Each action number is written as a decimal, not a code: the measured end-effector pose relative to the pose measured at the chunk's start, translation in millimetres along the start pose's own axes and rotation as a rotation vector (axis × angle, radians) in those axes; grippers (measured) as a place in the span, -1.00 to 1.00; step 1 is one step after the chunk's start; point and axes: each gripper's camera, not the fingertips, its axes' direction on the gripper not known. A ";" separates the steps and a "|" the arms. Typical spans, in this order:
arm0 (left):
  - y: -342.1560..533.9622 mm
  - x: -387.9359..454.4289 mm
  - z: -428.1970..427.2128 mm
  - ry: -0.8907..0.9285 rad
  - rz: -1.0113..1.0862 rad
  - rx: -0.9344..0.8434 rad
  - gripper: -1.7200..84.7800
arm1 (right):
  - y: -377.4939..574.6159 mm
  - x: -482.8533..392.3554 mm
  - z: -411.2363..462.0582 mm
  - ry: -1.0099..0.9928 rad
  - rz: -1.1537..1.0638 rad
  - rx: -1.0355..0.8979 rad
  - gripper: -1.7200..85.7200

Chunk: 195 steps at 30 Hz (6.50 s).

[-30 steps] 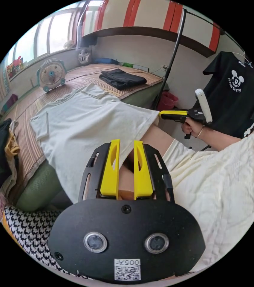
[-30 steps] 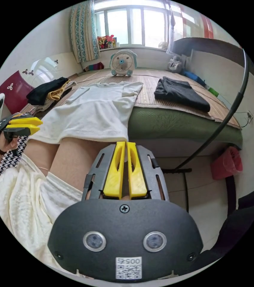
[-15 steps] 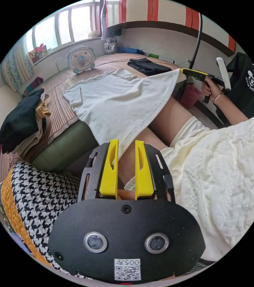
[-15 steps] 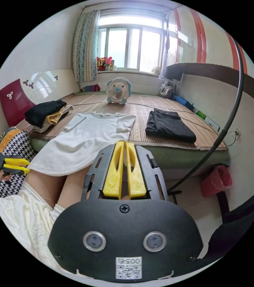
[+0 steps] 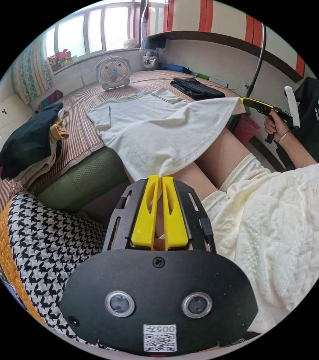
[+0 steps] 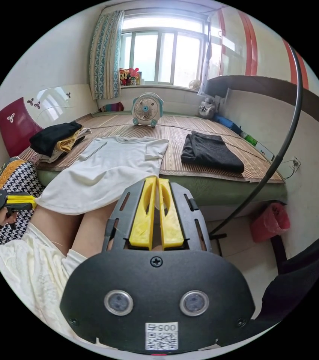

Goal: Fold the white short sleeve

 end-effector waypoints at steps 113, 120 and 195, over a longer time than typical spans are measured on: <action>-211.4 -189.5 218.6 -0.273 -0.330 -0.118 -0.94 | -105.0 159.1 290.4 -0.314 0.342 -0.324 -0.83; -207.3 -180.8 220.6 -0.282 -0.332 -0.109 -0.95 | -97.6 176.2 309.8 -0.445 0.498 -0.322 -0.81; -64.8 -233.7 21.4 -0.066 -0.791 0.189 -0.97 | -254.9 -248.0 230.7 -0.055 -0.341 -0.265 -0.99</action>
